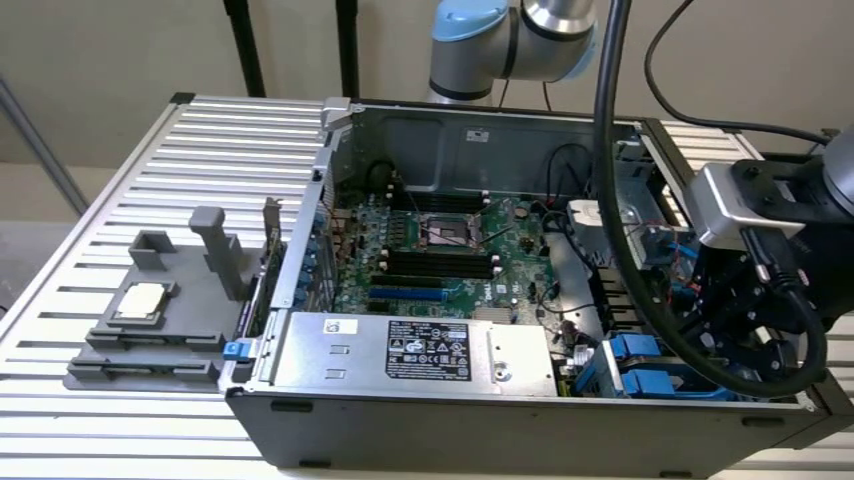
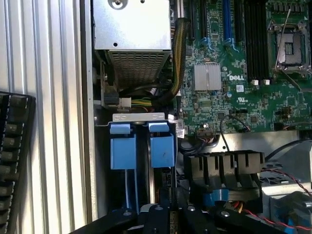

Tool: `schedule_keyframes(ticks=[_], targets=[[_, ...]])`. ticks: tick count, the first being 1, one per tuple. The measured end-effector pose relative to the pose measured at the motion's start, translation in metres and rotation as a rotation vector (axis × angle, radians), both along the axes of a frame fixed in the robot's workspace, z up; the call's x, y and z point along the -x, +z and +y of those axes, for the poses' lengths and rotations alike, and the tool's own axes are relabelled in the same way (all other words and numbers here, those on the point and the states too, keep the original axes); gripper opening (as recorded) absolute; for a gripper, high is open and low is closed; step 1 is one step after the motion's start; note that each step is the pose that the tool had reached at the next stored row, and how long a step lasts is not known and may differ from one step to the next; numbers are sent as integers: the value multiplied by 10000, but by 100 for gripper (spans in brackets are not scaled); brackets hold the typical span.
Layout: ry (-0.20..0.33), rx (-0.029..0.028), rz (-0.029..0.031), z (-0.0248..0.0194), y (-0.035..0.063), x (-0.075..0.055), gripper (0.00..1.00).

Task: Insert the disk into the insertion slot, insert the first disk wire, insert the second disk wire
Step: 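Insert the first disk wire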

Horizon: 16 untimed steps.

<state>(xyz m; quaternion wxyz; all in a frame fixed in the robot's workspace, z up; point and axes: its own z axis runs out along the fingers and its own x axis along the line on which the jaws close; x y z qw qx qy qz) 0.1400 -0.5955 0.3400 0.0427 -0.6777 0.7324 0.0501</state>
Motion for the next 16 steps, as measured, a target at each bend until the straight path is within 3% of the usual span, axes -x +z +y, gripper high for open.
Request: schedule_keyframes(ticks=[4,12,16], targets=[[-87,60,-3,15,-3,1,16],[-180,244,-10,49,-3,8,16],[-252,289,-13,61,-3,11,16]])
